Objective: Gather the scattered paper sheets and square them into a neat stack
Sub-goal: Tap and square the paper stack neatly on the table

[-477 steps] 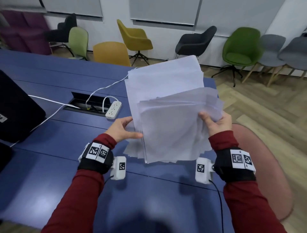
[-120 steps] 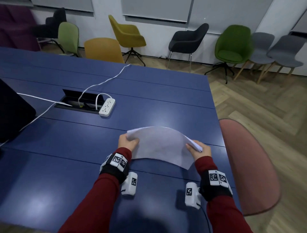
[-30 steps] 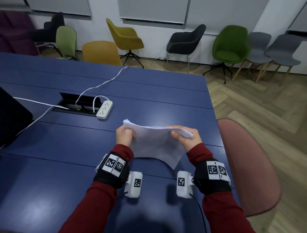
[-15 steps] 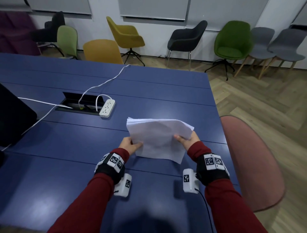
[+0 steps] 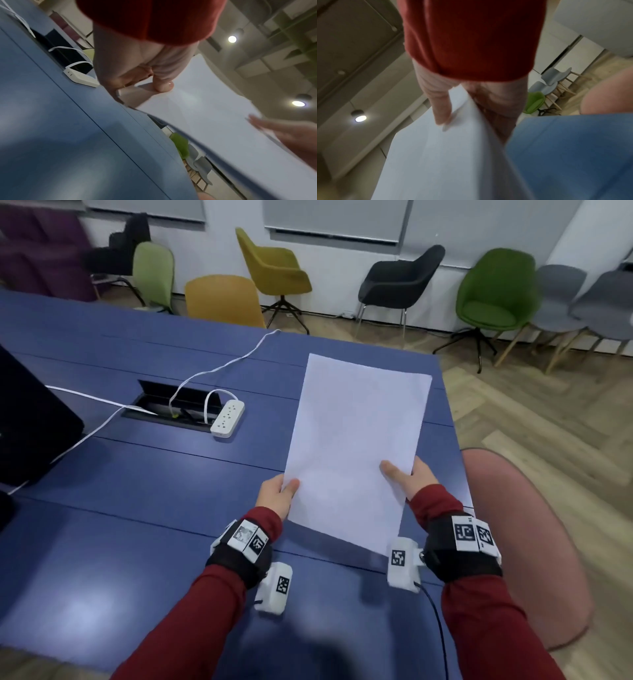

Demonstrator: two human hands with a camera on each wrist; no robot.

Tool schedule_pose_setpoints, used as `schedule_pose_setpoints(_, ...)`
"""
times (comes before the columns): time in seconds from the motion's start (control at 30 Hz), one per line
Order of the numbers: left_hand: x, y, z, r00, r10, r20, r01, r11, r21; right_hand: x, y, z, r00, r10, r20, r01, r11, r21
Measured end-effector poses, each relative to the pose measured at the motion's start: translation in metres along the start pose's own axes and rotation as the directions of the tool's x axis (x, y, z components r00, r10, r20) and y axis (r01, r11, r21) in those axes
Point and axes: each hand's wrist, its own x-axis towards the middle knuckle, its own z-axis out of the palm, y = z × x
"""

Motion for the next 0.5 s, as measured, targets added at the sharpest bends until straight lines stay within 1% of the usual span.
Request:
schedule_pose_setpoints(0.07,0.006,-0.001,0.002,0.999,-0.021,-0.035,0.021,1.000,0.002,-0.008,0.022,0.005,0.985,0.124,0.116,-0.114,0.989,-0.092)
schedule_pose_setpoints(0.1,0.008,-0.003,0.002,0.998,-0.042,-0.046,0.042,0.999,0.016,-0.011,0.035,0.008,0.965,0.208,0.163,-0.194,0.976,-0.098)
schedule_pose_setpoints(0.13,0.010,-0.007,0.003,0.997,-0.070,-0.045,0.072,0.997,0.042,-0.016,0.046,0.012,0.934,0.288,0.213,-0.281,0.958,-0.061)
schedule_pose_setpoints(0.17,0.012,-0.012,0.003,0.994,-0.103,-0.034,0.105,0.992,0.071,-0.017,0.058,0.016,0.910,0.337,0.240,-0.342,0.939,-0.021)
schedule_pose_setpoints(0.2,0.013,-0.016,0.003,0.990,-0.138,-0.013,0.139,0.984,0.110,-0.017,0.069,0.020,0.902,0.364,0.233,-0.372,0.928,-0.010)
schedule_pose_setpoints(0.27,0.012,-0.025,0.002,0.976,-0.212,0.045,0.195,0.950,0.243,-0.015,0.089,0.027,0.906,0.390,0.165,-0.387,0.921,-0.051)
schedule_pose_setpoints(0.33,0.013,-0.031,-0.003,0.949,-0.302,0.086,0.256,0.902,0.347,-0.011,0.107,0.034,0.911,0.391,0.128,-0.386,0.920,-0.068)
schedule_pose_setpoints(0.37,0.011,-0.034,-0.006,0.925,-0.366,0.099,0.313,0.885,0.344,-0.012,0.112,0.037,0.910,0.395,0.127,-0.389,0.918,-0.074)
schedule_pose_setpoints(0.43,0.010,-0.042,-0.014,0.866,-0.474,0.163,0.422,0.865,0.273,-0.011,0.118,0.043,0.900,0.417,0.126,-0.410,0.909,-0.077)
schedule_pose_setpoints(0.5,0.009,-0.050,-0.022,0.809,-0.535,0.245,0.497,0.844,0.201,-0.008,0.126,0.048,0.882,0.455,0.119,-0.443,0.889,-0.116)
